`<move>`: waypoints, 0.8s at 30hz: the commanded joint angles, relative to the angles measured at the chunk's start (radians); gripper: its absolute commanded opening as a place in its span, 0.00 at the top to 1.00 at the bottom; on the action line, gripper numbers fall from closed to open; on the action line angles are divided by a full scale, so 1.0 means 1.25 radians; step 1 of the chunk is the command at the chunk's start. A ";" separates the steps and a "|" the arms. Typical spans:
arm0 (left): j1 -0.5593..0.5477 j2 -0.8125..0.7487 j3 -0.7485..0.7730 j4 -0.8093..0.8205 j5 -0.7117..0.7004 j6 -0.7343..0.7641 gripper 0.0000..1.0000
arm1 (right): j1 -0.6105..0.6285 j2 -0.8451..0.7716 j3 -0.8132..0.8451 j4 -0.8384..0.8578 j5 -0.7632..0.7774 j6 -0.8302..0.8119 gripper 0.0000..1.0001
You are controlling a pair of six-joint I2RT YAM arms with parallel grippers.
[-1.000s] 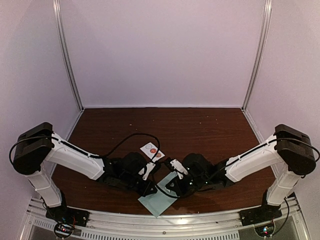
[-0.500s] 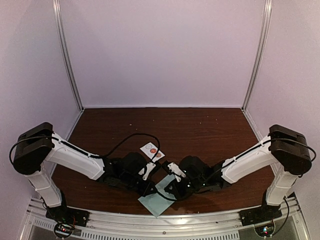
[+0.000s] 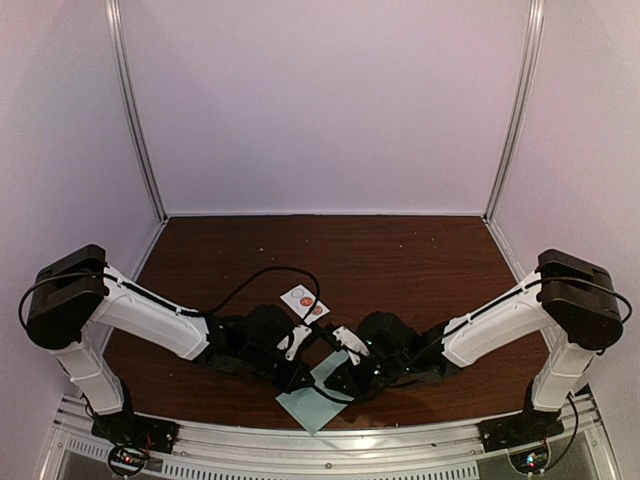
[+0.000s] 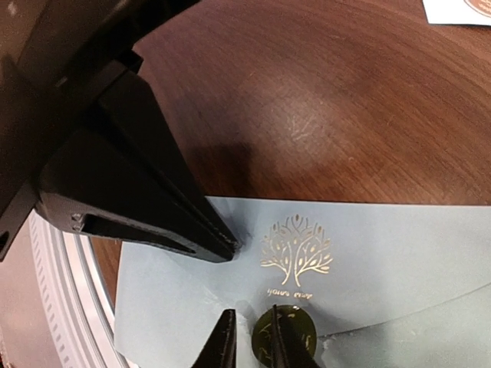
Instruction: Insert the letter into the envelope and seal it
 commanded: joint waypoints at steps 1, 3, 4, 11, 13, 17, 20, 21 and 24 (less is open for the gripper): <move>-0.005 0.023 -0.011 -0.022 -0.013 -0.003 0.99 | 0.007 -0.027 0.005 0.025 -0.058 -0.001 0.76; -0.005 0.023 -0.011 -0.023 -0.013 -0.004 0.99 | 0.007 -0.044 0.002 0.032 -0.076 0.003 0.70; -0.005 0.023 -0.011 -0.023 -0.014 -0.004 0.99 | 0.007 -0.054 0.001 0.034 -0.084 0.005 0.67; -0.005 0.022 -0.012 -0.025 -0.017 -0.004 0.99 | 0.005 -0.139 -0.015 0.027 -0.077 0.015 0.51; -0.005 0.020 -0.012 -0.025 -0.018 -0.005 0.99 | 0.003 -0.150 -0.026 0.028 -0.060 0.019 0.57; -0.005 0.020 -0.012 -0.025 -0.019 -0.006 0.99 | 0.000 -0.140 -0.042 0.032 -0.021 0.033 0.89; -0.005 0.018 -0.013 -0.026 -0.020 -0.008 0.99 | -0.004 -0.126 -0.055 0.045 -0.001 0.048 1.00; -0.005 0.017 -0.014 -0.026 -0.022 -0.008 0.99 | -0.006 -0.123 -0.059 0.048 0.004 0.051 1.00; -0.005 0.015 -0.015 -0.026 -0.023 -0.008 1.00 | -0.009 -0.114 -0.063 0.052 0.023 0.062 1.00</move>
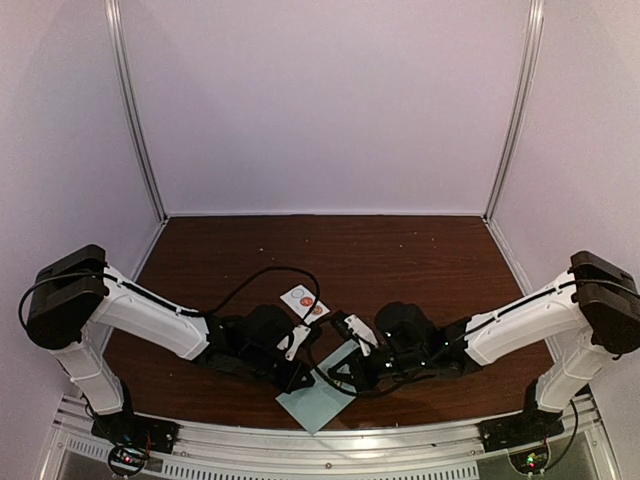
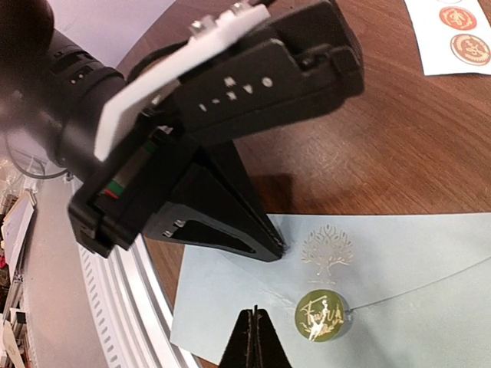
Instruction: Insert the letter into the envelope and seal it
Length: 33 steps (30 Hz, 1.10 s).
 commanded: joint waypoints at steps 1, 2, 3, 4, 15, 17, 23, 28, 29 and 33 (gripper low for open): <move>-0.005 0.016 -0.015 -0.026 -0.020 -0.006 0.99 | -0.007 0.017 -0.012 0.017 0.052 0.021 1.00; -0.005 0.016 -0.015 -0.026 -0.019 -0.006 0.99 | -0.007 0.022 -0.008 0.014 0.053 0.021 1.00; -0.005 0.016 -0.015 -0.026 -0.019 -0.006 0.99 | -0.007 0.029 -0.004 0.012 0.052 0.021 1.00; -0.005 0.016 -0.015 -0.027 -0.018 -0.006 0.99 | -0.007 0.034 0.000 0.011 0.050 0.021 1.00; -0.005 0.016 -0.015 -0.027 -0.020 -0.006 1.00 | -0.007 0.097 0.024 -0.022 0.071 0.019 1.00; -0.005 0.018 -0.015 -0.027 -0.019 -0.005 1.00 | -0.007 0.110 0.026 -0.021 0.076 0.021 1.00; -0.005 0.018 -0.012 -0.032 -0.018 -0.003 1.00 | -0.006 0.149 0.042 -0.017 0.066 0.020 1.00; -0.005 0.018 -0.011 -0.034 -0.019 -0.002 1.00 | -0.005 0.167 0.055 -0.020 0.042 0.017 1.00; -0.005 0.018 -0.010 -0.035 -0.019 -0.002 1.00 | -0.005 0.169 0.056 -0.022 0.039 0.018 1.00; -0.005 0.018 -0.011 -0.036 -0.020 -0.002 1.00 | -0.001 0.158 0.042 -0.025 0.037 0.028 1.00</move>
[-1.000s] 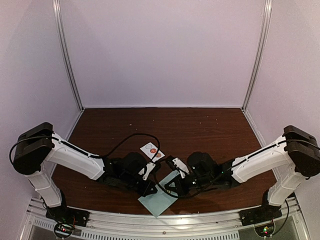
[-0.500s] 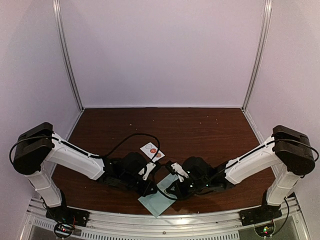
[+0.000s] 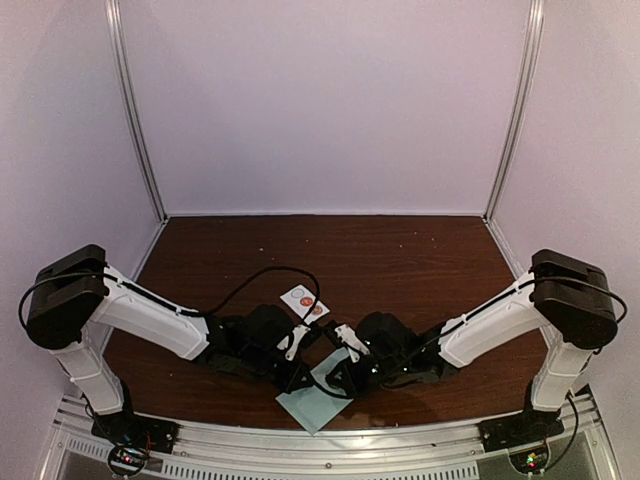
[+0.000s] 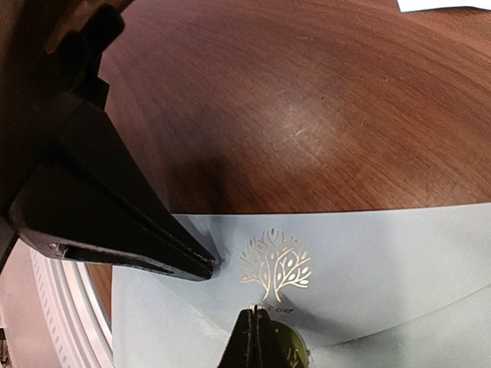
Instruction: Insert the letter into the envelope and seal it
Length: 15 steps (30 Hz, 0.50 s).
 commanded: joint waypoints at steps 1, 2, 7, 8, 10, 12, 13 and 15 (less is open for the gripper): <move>-0.005 0.018 -0.011 -0.036 -0.018 -0.002 1.00 | 0.002 0.003 -0.012 -0.021 -0.008 0.012 1.00; -0.004 0.018 -0.010 -0.037 -0.019 -0.001 1.00 | 0.003 -0.001 -0.018 -0.018 -0.009 0.016 1.00; -0.004 0.018 -0.009 -0.039 -0.021 0.002 1.00 | 0.010 0.003 -0.034 -0.003 -0.018 0.032 1.00; -0.004 0.018 -0.007 -0.040 -0.021 0.002 1.00 | 0.012 0.005 -0.037 0.000 -0.019 0.035 1.00; -0.005 0.017 -0.008 -0.042 -0.023 0.002 1.00 | 0.014 0.005 -0.042 0.005 -0.022 0.039 1.00; -0.005 0.017 -0.008 -0.042 -0.023 0.002 1.00 | 0.015 0.002 -0.045 0.007 -0.027 0.040 1.00; -0.005 0.017 -0.008 -0.042 -0.022 0.002 1.00 | 0.016 0.000 -0.045 0.009 -0.030 0.040 1.00; -0.005 0.017 -0.008 -0.042 -0.023 0.003 1.00 | 0.018 0.000 -0.046 0.010 -0.041 0.039 1.00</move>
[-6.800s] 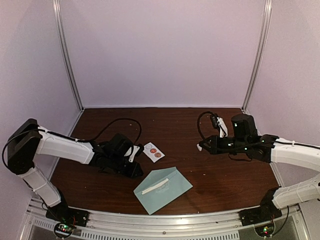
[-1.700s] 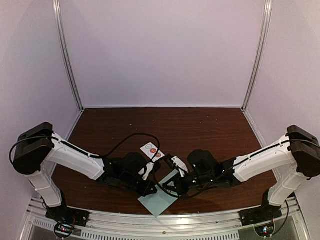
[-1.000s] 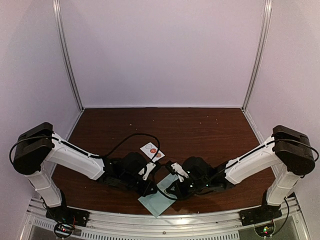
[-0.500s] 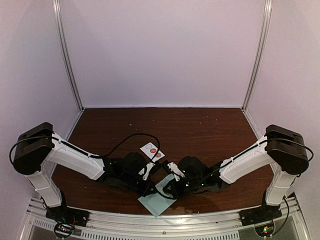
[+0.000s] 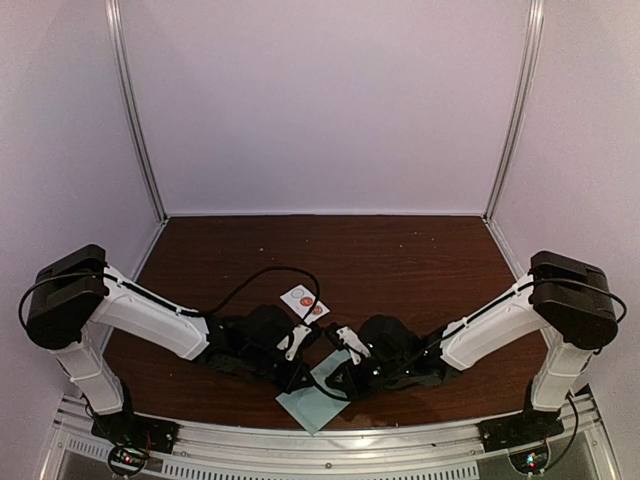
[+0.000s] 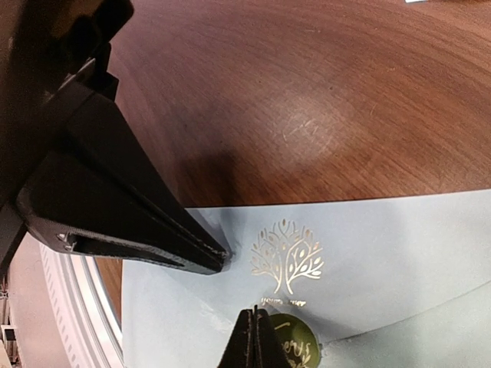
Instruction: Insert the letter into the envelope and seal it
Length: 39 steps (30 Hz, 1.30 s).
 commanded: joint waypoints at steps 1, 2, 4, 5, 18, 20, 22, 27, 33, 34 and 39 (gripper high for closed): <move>-0.004 0.017 -0.008 -0.043 -0.023 0.002 1.00 | 0.013 0.000 -0.023 -0.032 -0.032 0.012 1.00; -0.005 0.016 -0.007 -0.044 -0.023 0.002 1.00 | 0.014 -0.001 -0.025 -0.032 -0.034 0.014 1.00; -0.004 0.015 -0.007 -0.045 -0.023 0.002 1.00 | 0.015 -0.006 -0.033 -0.029 -0.031 0.020 1.00; -0.005 0.015 -0.008 -0.045 -0.025 0.002 1.00 | 0.015 -0.010 -0.040 -0.028 -0.025 0.023 1.00; -0.005 0.011 -0.011 -0.048 -0.029 0.002 1.00 | 0.012 -0.029 -0.045 -0.093 0.074 0.074 1.00; -0.005 0.008 -0.013 -0.048 -0.030 0.002 1.00 | 0.011 -0.042 -0.054 -0.100 0.081 0.078 1.00; -0.005 0.007 -0.014 -0.047 -0.030 0.000 1.00 | 0.010 -0.058 -0.064 -0.109 0.092 0.083 1.00; -0.005 0.006 -0.013 -0.047 -0.033 0.000 1.00 | 0.001 -0.083 -0.082 -0.117 0.111 0.096 1.00; -0.004 0.006 -0.012 -0.048 -0.032 0.002 1.00 | 0.000 -0.128 -0.085 -0.084 0.050 0.075 1.00; -0.005 0.005 -0.012 -0.049 -0.032 0.001 1.00 | 0.000 -0.142 -0.081 -0.078 0.028 0.070 1.00; -0.005 0.004 -0.011 -0.049 -0.035 0.000 1.00 | 0.015 -0.180 -0.034 -0.065 -0.018 0.061 1.00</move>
